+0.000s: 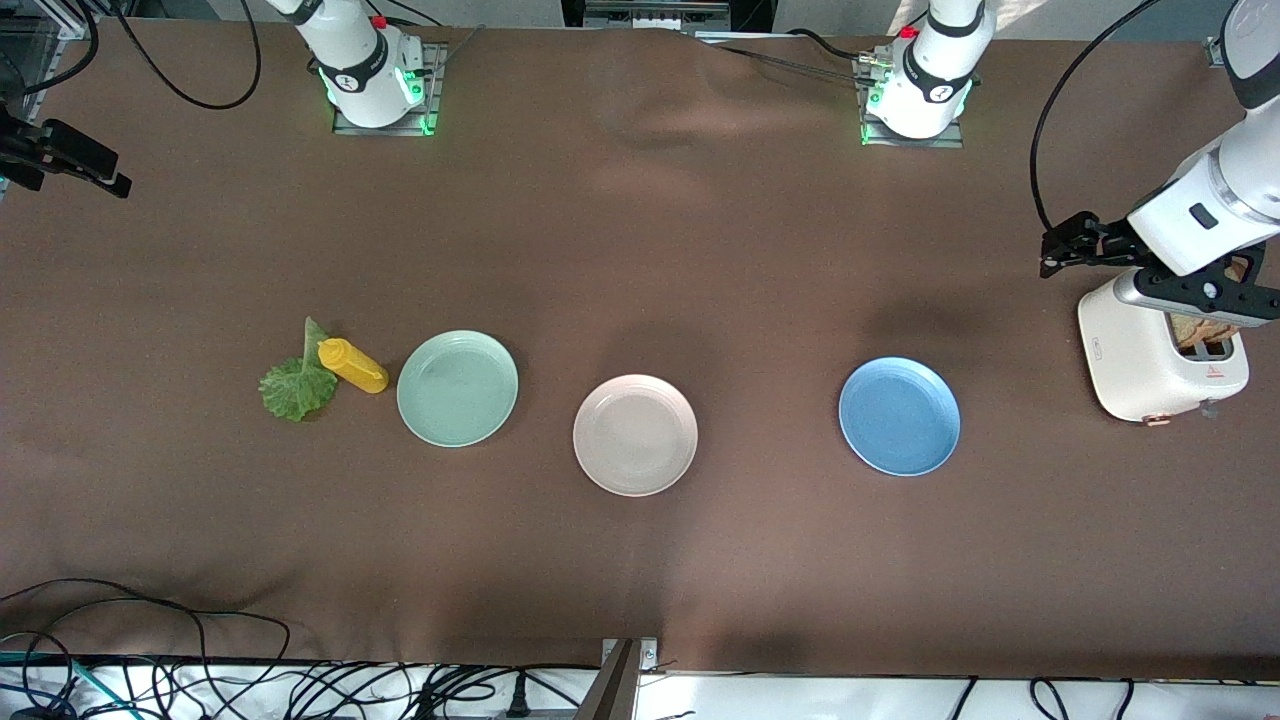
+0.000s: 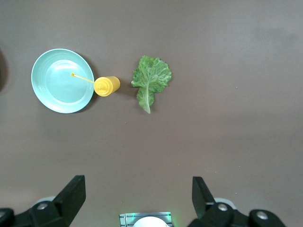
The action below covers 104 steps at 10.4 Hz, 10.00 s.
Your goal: Make sandwich on beige plate with both arms
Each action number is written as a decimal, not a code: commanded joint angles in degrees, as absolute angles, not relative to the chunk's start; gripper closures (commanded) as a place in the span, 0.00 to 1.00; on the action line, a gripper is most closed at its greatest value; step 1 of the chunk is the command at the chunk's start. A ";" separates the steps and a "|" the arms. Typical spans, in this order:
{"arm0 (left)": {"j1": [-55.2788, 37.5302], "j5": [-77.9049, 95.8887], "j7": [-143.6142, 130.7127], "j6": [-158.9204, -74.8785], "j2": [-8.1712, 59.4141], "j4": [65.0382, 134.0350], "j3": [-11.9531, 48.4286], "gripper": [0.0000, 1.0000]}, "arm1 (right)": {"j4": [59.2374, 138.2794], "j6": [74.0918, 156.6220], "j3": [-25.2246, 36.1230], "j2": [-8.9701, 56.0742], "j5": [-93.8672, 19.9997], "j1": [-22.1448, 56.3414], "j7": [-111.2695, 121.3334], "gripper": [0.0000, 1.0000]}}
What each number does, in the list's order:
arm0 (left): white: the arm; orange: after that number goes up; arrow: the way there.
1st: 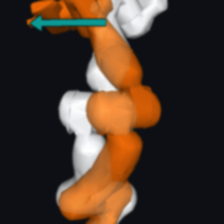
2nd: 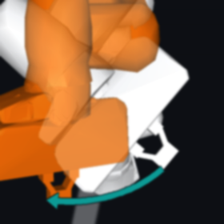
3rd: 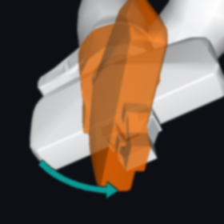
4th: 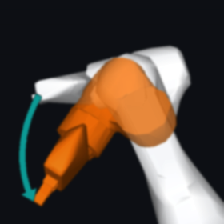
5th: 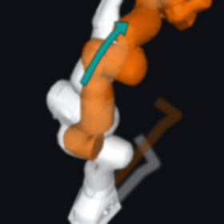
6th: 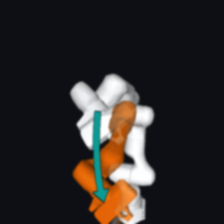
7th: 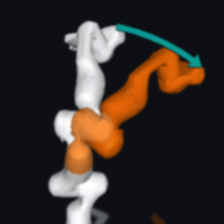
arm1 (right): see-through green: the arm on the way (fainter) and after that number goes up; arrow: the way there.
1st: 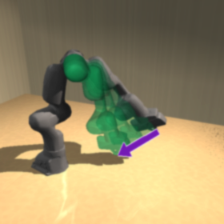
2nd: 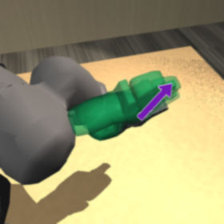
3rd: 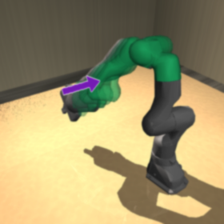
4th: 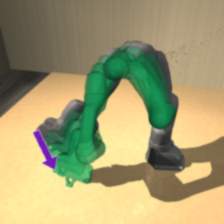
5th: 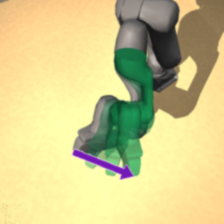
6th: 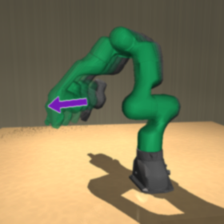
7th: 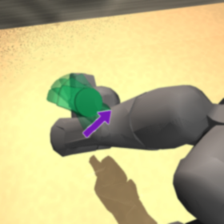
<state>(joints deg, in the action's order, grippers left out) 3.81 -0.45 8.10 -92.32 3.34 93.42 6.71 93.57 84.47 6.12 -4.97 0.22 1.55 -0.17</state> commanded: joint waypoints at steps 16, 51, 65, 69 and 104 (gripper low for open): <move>4.13 0.53 8.53 -92.37 4.75 92.46 6.50 0.00 | 92.46 83.94 6.06 -4.57 -0.79 1.06 -0.44 0.00; 16.07 -8.70 9.05 -91.67 12.74 93.25 6.15 0.00 | 92.37 84.64 6.06 -4.48 -1.14 0.88 -0.44 0.00; 29.61 -9.93 21.79 -97.30 22.41 93.52 6.06 0.00 | 92.29 84.73 6.06 -4.04 -0.88 0.53 -0.26 0.00; 30.67 -9.41 21.88 -96.24 23.46 93.60 6.06 0.08 | 92.37 84.90 6.33 -3.61 -1.05 -0.09 0.26 0.00; 6.26 44.21 -2.10 -100.24 35.16 77.24 6.77 1.00 | 92.55 85.34 7.29 -1.93 -1.14 -0.09 0.53 0.00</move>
<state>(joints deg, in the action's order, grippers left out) 8.88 42.14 0.23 -95.82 35.67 75.54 7.23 93.53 85.59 7.31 -2.40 -0.19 0.33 -0.10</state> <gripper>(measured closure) 0.899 0.000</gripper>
